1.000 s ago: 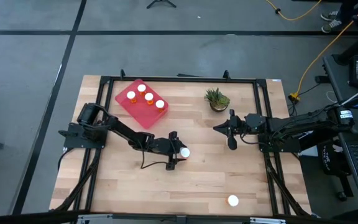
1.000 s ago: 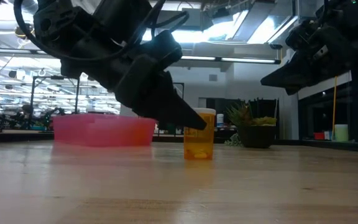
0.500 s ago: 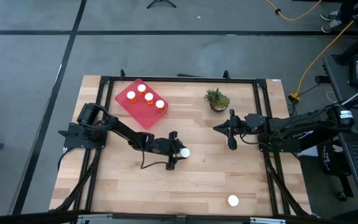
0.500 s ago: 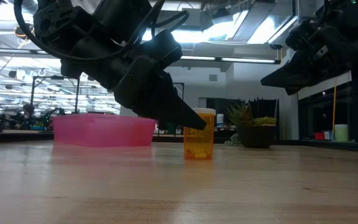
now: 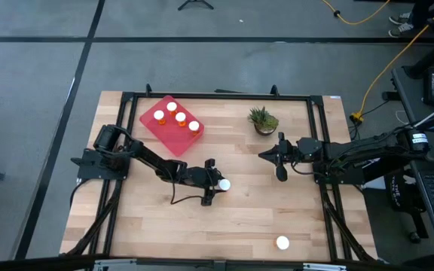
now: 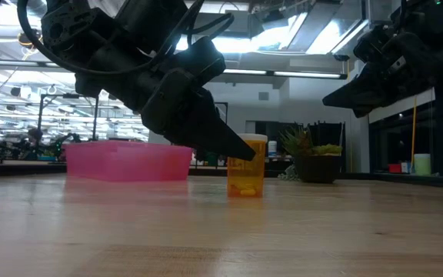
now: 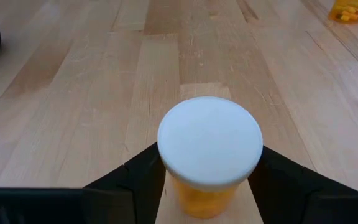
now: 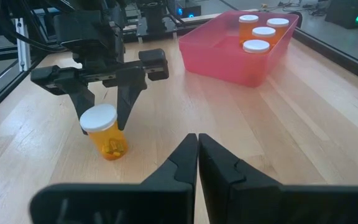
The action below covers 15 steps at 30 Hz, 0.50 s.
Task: Pick and place pill bottles into a basket
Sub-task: Put the top orange pill bottle into the red container
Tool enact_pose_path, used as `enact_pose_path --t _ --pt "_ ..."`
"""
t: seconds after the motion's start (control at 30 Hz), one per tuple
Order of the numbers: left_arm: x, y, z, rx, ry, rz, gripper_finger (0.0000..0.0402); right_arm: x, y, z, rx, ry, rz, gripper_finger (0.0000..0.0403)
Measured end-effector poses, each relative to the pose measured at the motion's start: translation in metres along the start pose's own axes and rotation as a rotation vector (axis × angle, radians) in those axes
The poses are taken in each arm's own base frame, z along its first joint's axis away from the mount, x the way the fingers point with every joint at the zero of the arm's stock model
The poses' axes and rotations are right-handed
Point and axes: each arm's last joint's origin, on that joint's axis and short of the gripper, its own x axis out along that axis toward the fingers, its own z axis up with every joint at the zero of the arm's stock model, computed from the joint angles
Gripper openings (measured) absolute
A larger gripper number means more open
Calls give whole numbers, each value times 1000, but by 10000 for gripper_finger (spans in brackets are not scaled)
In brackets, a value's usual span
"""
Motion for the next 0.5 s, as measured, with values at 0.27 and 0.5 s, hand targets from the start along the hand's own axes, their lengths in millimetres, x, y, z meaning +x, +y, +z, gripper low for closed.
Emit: enact_pose_path --t 0.27,0.5 --pt "-13 3 10 -14 40 -19 202 0 0 0 0 -2 1 19" --pt "-55 15 41 9 84 1 199 0 0 0 2 -5 1 19"
